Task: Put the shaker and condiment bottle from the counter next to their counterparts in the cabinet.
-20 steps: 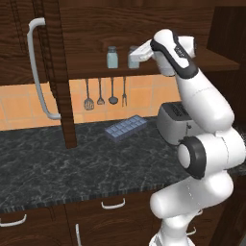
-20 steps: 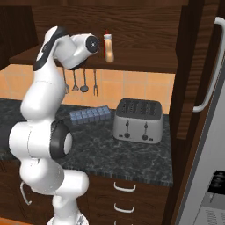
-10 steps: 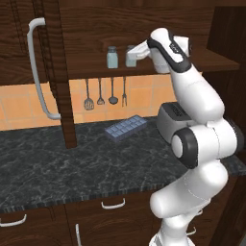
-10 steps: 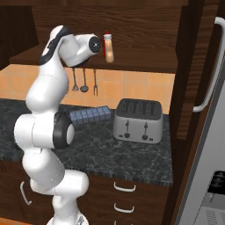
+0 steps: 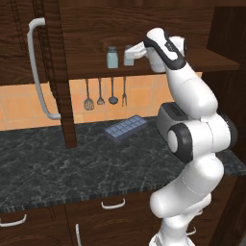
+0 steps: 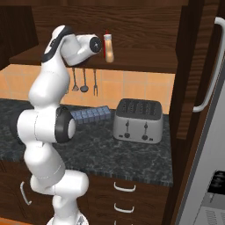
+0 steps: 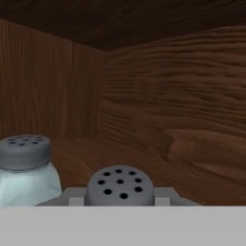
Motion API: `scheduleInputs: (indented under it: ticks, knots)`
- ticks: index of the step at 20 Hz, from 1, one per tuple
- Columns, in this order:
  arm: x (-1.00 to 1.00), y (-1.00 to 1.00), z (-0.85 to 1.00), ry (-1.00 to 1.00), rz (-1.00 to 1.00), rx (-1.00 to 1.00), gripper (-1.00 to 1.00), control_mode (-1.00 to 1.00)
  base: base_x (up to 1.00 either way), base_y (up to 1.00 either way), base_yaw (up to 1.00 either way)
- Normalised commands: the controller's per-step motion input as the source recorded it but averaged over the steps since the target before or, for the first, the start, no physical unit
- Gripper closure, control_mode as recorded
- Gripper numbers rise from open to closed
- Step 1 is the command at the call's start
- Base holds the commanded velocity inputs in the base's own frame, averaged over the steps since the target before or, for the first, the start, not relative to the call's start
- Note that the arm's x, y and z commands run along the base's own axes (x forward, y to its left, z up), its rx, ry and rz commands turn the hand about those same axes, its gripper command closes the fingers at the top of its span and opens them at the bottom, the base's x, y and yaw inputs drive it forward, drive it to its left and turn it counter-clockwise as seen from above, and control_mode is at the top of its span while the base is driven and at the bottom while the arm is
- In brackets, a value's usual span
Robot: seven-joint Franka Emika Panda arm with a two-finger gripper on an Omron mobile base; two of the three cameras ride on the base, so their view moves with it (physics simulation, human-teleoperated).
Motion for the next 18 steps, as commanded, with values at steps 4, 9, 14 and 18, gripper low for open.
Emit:
scheduleInputs:
  ticks: [4,9,14,18]
  knots:
    - [0.0,0.02,-0.69,-0.05,0.0,0.0,1.0,-1.0,0.0,0.0,0.0]
    - [0.0,0.0,-0.58,-0.1,0.0,0.0,1.0,-1.0,0.0,0.0,0.0]
    - [0.0,0.0,-0.33,-0.07,-0.01,0.0,-1.0,-1.0,0.0,0.0,0.0]
    - [0.01,-0.04,-0.04,0.0,-0.02,0.01,-1.0,-1.0,0.0,0.0,0.0]
